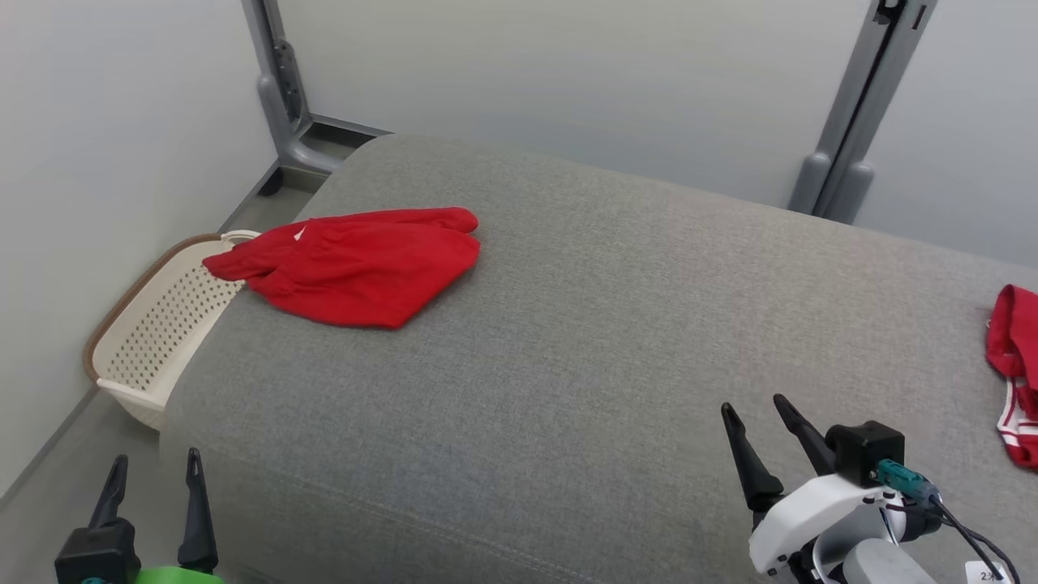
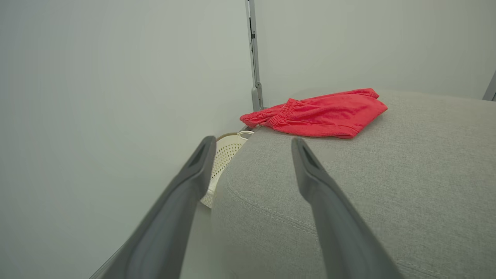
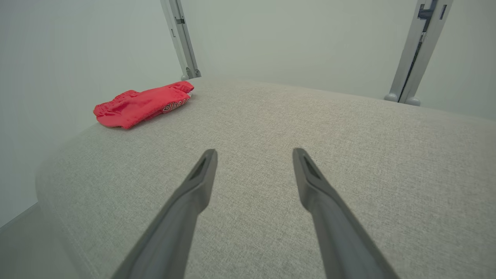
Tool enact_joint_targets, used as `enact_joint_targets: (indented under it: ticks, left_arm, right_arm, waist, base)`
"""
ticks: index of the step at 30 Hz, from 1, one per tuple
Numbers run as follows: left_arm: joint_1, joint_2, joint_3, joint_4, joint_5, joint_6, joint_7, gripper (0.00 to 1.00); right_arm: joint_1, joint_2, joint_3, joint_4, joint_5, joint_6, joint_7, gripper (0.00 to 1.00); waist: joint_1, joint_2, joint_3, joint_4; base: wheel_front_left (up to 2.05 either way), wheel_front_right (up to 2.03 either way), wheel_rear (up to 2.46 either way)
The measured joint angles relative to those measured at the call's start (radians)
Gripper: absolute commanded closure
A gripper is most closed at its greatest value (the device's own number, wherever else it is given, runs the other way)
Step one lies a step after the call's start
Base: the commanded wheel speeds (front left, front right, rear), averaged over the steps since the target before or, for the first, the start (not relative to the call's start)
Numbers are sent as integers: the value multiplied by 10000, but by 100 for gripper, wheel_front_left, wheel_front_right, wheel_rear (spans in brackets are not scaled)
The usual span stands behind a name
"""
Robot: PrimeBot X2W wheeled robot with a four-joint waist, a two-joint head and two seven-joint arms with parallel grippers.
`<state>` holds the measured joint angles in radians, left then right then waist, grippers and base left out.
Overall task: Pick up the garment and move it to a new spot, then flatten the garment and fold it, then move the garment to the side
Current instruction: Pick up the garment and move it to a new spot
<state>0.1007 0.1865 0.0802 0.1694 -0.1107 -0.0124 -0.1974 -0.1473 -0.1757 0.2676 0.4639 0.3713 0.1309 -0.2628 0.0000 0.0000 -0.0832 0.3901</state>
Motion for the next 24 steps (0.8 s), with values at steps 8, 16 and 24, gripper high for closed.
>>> enact_joint_targets:
  ticks: [8, 16, 24]
  left_arm:
    - [141, 84, 125, -201, -113, 176, 15, 0]
    - [335, 52, 161, -435, -207, 347, -33, 0]
    - [366, 54, 157, -447, -311, 403, -67, 0]
  right_arm:
    - [-115, 61, 322, 50, 61, 0, 0, 0]
    - [-446, 54, 568, 150, 146, 0, 0, 0]
    - [-505, 4, 652, 194, 290, 2, 0, 0]
  waist:
    - [0, 0, 30, 699]
    - [0, 0, 211, 882]
    - [0, 0, 175, 841]
  base:
    - [0, 0, 0]
    - [0, 0, 0]
    - [0, 0, 0]
